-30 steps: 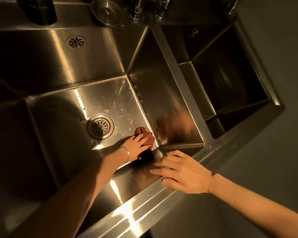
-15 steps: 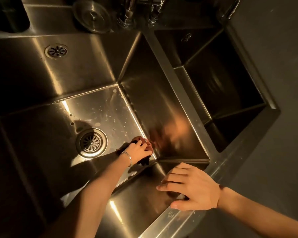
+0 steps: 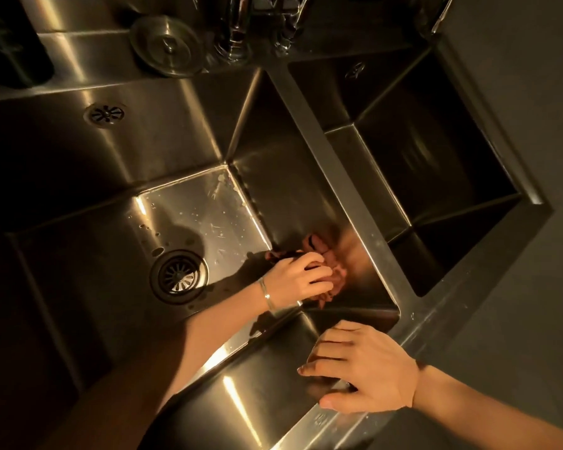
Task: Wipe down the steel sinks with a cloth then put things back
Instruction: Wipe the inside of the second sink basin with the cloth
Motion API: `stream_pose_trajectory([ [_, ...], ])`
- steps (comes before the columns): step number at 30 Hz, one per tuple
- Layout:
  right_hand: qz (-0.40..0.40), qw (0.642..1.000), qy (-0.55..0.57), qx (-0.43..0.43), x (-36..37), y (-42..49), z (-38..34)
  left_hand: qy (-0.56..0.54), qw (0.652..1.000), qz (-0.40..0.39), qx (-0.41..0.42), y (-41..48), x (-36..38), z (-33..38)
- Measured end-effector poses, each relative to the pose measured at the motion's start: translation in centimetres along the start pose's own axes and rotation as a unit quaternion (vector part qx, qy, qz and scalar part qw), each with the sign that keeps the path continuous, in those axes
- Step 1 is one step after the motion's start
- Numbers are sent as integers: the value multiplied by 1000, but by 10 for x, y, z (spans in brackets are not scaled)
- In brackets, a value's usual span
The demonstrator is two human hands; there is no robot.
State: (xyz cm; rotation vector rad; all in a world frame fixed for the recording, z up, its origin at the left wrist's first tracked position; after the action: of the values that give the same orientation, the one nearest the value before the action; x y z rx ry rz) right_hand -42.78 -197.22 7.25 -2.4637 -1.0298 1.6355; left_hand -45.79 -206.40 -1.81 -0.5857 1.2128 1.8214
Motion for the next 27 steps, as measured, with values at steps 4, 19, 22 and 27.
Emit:
stream_pose_trajectory([
  [4,-3,1000,9,1,0,0,-1,21,994,-93,-59,-18,15,-14],
  [19,-15,1000,-7,1,3,-1,1,109,912,-297,-261,-56,85,-89],
  [22,-9,1000,-14,-2,2,0,0,141,897,-331,-257,-67,86,-87],
  [27,-10,1000,-20,6,3,-1,1,160,885,-287,-331,-90,76,-82],
])
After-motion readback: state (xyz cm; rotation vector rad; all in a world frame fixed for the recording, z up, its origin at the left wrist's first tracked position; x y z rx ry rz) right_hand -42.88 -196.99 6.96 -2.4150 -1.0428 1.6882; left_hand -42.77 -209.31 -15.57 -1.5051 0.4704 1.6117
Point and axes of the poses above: each hand's wrist, its own y-axis towards the middle knuckle, its own x-axis out of the palm, z = x × y, the point moved 7 cm from there along y, towards the middle knuckle, and after that the axes turned 12 degrees about -x, right-handed, at the moved point
